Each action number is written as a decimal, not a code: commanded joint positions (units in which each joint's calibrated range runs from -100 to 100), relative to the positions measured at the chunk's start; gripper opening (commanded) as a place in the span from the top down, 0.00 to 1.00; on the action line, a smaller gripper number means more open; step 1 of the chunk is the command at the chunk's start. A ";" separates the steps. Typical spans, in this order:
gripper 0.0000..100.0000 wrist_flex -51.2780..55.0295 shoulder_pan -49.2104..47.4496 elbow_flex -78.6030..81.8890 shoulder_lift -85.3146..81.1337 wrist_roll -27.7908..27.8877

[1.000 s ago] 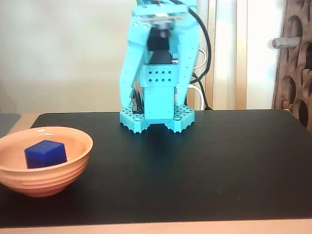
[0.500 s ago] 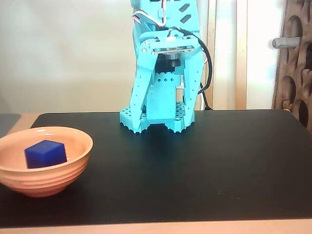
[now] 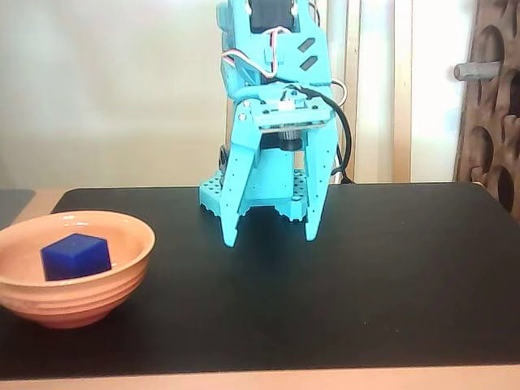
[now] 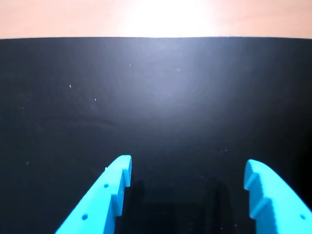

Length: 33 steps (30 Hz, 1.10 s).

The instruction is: Place the blue cube in the orange bowl.

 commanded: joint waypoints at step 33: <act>0.95 8.31 -0.96 9.47 -16.13 -0.22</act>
